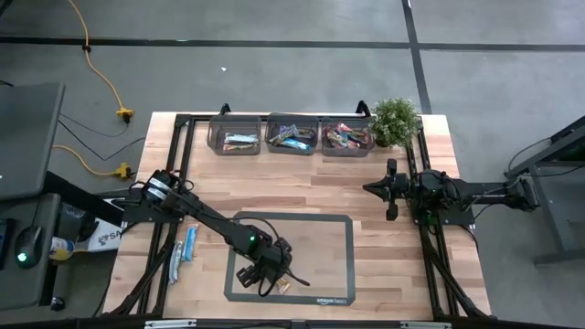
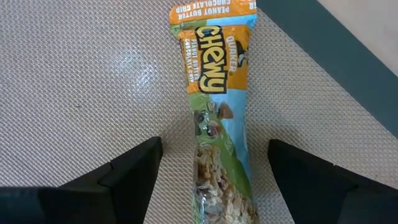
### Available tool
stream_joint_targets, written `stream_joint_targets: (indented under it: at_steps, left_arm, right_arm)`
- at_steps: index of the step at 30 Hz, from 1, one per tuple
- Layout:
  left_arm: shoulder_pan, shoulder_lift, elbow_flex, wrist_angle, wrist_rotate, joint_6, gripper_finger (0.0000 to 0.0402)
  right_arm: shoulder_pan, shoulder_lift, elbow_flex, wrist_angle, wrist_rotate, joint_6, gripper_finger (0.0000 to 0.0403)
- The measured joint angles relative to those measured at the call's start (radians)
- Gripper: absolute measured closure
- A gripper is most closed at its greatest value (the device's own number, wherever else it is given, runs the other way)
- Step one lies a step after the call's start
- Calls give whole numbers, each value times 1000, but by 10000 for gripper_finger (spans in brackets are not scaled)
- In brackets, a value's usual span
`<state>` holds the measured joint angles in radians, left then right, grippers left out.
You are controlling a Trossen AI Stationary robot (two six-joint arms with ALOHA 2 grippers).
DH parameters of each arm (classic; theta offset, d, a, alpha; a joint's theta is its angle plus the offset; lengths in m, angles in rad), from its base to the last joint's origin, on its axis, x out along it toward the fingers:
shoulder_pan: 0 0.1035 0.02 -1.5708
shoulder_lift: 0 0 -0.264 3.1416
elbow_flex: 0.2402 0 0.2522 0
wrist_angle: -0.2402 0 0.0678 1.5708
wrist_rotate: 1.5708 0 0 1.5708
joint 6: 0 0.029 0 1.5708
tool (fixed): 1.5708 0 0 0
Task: Pick and place Granola Bars by type
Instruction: Put the orange granola bar into the left black bin
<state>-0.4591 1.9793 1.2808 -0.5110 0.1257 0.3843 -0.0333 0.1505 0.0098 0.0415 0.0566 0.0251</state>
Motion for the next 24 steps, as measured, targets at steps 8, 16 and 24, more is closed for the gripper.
stream_joint_targets:
  at_steps: [8, 16, 24]
  left_arm:
    - [0, 1, -2, 4, -9, -23, 124]
    - [1, 2, -2, 8, -6, -28, 192]
    - [-1, 3, -2, 7, 16, -44, 228]
  right_arm:
    - [0, 0, 0, 0, 0, 0, 400]
    - [0, 0, 0, 0, 0, 0, 400]
    - [0, 0, 0, 0, 0, 0, 401]
